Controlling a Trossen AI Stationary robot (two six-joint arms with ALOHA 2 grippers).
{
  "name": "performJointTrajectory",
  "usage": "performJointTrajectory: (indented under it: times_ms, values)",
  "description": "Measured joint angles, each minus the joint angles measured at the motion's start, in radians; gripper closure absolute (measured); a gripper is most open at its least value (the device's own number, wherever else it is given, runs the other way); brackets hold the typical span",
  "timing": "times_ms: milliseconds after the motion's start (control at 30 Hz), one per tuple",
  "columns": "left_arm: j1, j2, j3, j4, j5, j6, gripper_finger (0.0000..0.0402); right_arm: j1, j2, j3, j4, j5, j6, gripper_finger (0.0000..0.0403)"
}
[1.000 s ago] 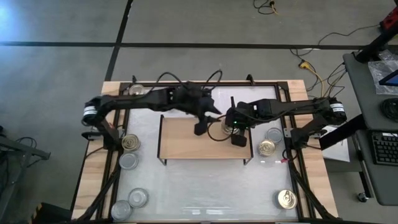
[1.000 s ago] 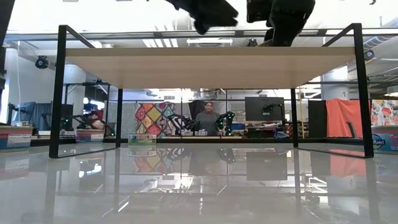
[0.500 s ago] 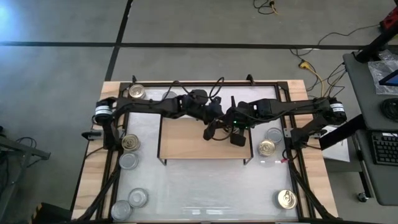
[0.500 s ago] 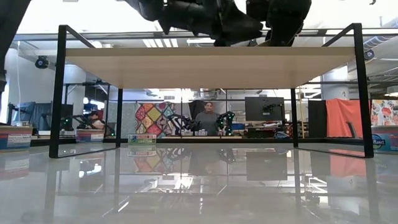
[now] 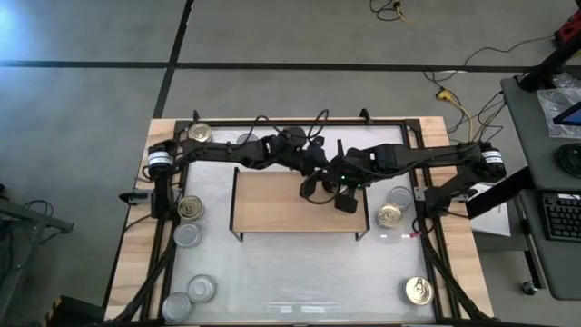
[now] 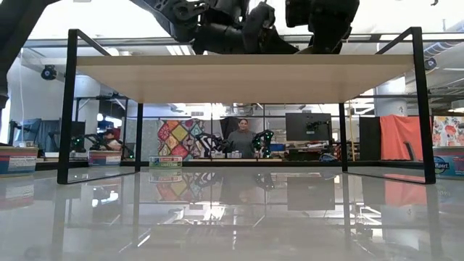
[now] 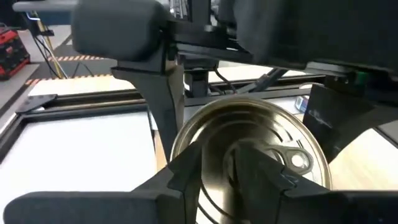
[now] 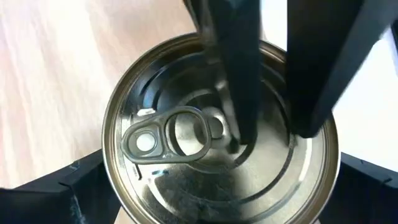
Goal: Stack canned seafood by type on shelf
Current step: Put the blue-pink tuna can on the shelf
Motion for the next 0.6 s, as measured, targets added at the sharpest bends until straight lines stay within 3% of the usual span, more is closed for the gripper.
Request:
performJointTrajectory:
  times_ms: [600]
  values:
    - [-0.027, 0.063, -0.032, 0.083, 0.041, 0.002, 0.0318, 0.000, 0.007, 0.005, -0.026, -0.007, 0.011, 0.0003]
